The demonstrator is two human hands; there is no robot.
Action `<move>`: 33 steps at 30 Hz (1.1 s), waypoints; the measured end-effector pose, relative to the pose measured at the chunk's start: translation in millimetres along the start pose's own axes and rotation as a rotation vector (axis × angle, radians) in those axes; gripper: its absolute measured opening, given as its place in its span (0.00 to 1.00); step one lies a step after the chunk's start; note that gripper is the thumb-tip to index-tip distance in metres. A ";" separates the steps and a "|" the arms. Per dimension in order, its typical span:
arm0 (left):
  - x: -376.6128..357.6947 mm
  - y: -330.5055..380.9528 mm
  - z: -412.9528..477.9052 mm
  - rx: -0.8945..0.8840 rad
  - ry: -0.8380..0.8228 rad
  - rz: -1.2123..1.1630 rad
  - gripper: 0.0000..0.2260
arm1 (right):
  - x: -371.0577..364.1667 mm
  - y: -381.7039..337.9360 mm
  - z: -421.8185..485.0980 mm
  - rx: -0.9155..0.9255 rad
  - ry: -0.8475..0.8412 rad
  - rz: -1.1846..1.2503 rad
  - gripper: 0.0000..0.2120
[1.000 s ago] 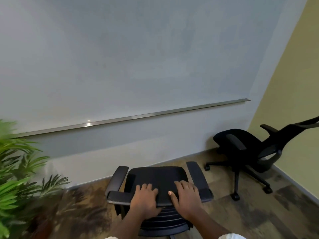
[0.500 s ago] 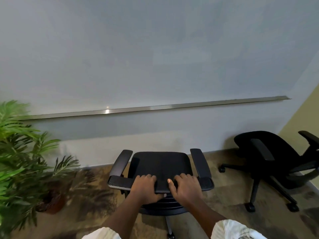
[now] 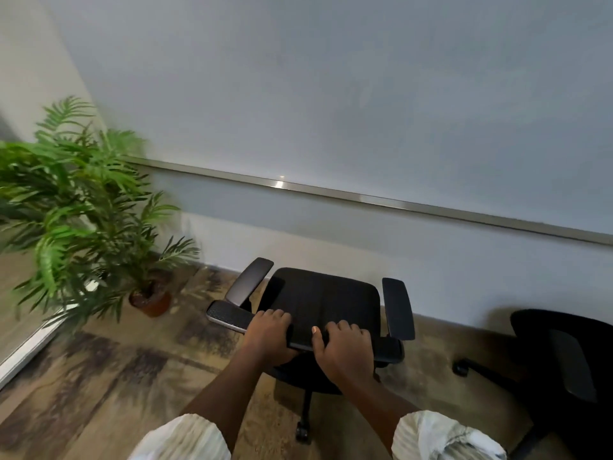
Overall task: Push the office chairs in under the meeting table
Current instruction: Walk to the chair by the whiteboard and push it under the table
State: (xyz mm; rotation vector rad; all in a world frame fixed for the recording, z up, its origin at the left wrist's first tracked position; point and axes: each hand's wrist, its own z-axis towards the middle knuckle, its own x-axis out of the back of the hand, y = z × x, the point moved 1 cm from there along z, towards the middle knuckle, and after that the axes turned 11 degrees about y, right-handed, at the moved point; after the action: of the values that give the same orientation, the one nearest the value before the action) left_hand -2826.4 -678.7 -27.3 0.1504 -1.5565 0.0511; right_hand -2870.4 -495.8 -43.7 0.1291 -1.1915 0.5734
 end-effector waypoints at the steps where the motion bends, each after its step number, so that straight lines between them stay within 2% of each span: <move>1: -3.0 1.9 -0.5 -0.007 0.002 -0.008 0.27 | -0.8 2.5 -2.5 -0.003 0.006 -0.003 0.25; 6: -1.0 36.8 -25.5 0.102 0.049 -0.027 0.26 | 12.6 25.9 -11.5 0.092 -0.031 0.031 0.26; 16: -10.8 110.4 -94.0 0.277 0.142 -0.012 0.23 | 36.8 69.7 -67.3 0.271 0.010 0.102 0.21; 21: -17.8 180.6 -159.1 0.475 0.080 -0.056 0.23 | 58.4 104.6 -109.5 0.483 -0.078 0.149 0.20; 25: -13.1 190.1 -180.9 0.600 0.135 -0.045 0.19 | 67.6 101.2 -114.3 0.578 -0.044 0.206 0.20; 27: -12.0 207.8 -192.8 0.709 0.143 -0.018 0.18 | 72.6 106.8 -114.9 0.667 -0.075 0.260 0.19; 31: -22.3 226.5 -220.9 0.816 0.176 0.018 0.17 | 74.0 103.5 -135.3 0.789 -0.082 0.316 0.19; 33: -20.7 252.8 -216.2 0.949 0.223 0.052 0.17 | 75.8 117.3 -118.7 0.886 -0.096 0.369 0.19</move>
State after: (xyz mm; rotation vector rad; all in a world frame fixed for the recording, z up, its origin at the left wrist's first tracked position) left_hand -2644.6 -399.4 -33.4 0.8182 -1.2048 0.8224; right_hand -2809.1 -323.1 -44.0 0.7022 -0.9814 1.4106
